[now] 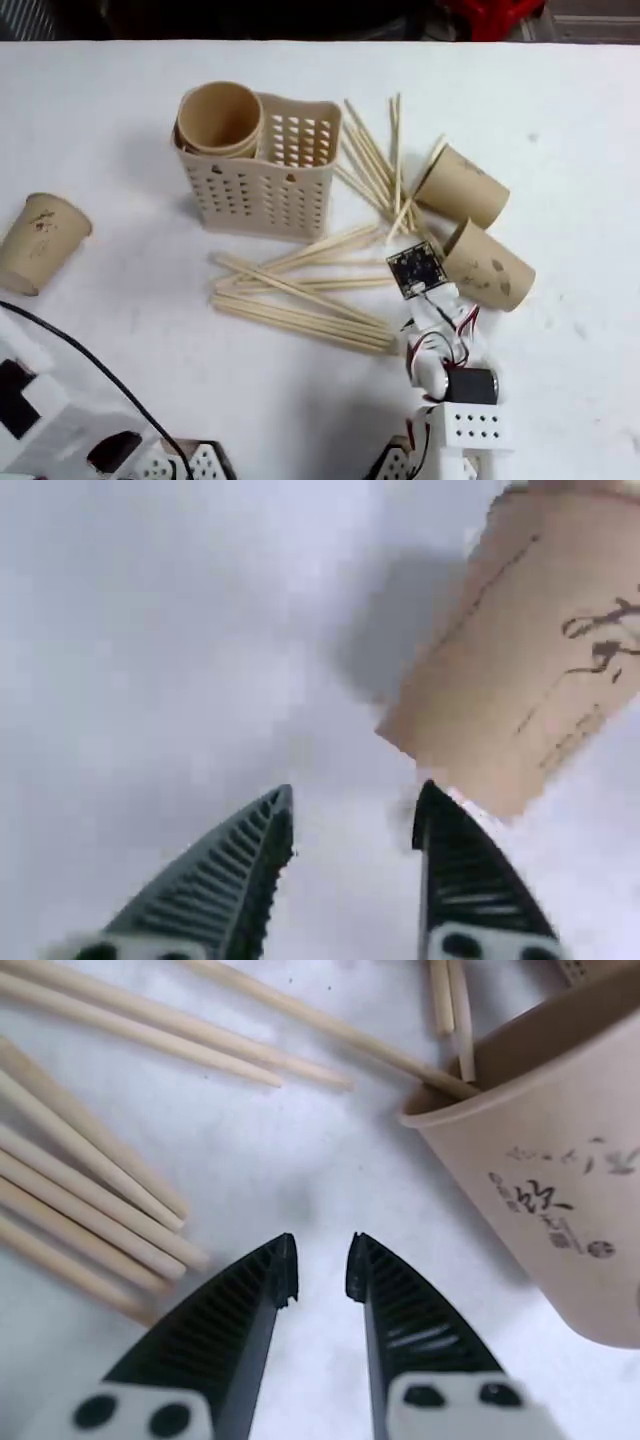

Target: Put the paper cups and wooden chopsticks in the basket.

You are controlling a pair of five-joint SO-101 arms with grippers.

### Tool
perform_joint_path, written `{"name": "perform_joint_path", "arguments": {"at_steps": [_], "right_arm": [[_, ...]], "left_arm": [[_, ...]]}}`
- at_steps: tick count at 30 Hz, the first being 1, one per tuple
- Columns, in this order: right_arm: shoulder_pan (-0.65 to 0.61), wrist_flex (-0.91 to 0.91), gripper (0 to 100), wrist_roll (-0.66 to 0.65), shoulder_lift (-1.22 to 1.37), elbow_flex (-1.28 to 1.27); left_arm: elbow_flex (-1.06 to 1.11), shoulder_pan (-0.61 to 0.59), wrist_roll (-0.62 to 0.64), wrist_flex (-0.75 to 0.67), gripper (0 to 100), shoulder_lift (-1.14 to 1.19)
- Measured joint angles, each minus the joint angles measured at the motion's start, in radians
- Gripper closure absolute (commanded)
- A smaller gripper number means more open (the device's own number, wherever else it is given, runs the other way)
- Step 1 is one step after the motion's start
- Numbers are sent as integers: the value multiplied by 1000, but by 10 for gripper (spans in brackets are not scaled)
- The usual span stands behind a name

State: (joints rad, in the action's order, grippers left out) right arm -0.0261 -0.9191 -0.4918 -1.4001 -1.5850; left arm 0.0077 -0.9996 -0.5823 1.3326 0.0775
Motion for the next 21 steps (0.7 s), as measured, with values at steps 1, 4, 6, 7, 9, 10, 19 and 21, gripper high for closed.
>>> {"name": "perform_joint_path", "arguments": {"at_steps": [1, 4, 6, 7, 9, 10, 19, 21], "right_arm": [[0, 0, 907, 0, 0, 0], [0, 0, 907, 0, 0, 0], [0, 0, 907, 0, 0, 0], [0, 0, 907, 0, 0, 0], [0, 0, 907, 0, 0, 0], [0, 0, 907, 0, 0, 0], [0, 0, 907, 0, 0, 0], [0, 0, 907, 0, 0, 0]], "left_arm": [[0, -5, 0, 2, 786, -25], [0, -5, 0, 31, 786, -100], [0, -2, 0, 51, 786, -150], [0, -2, 0, 55, 785, -175], [0, -2, 0, 60, 785, -213], [0, 3, 0, 60, 785, -226], [0, 244, 262, -21, 785, -227], [0, 295, 319, -61, 785, -181]]}}
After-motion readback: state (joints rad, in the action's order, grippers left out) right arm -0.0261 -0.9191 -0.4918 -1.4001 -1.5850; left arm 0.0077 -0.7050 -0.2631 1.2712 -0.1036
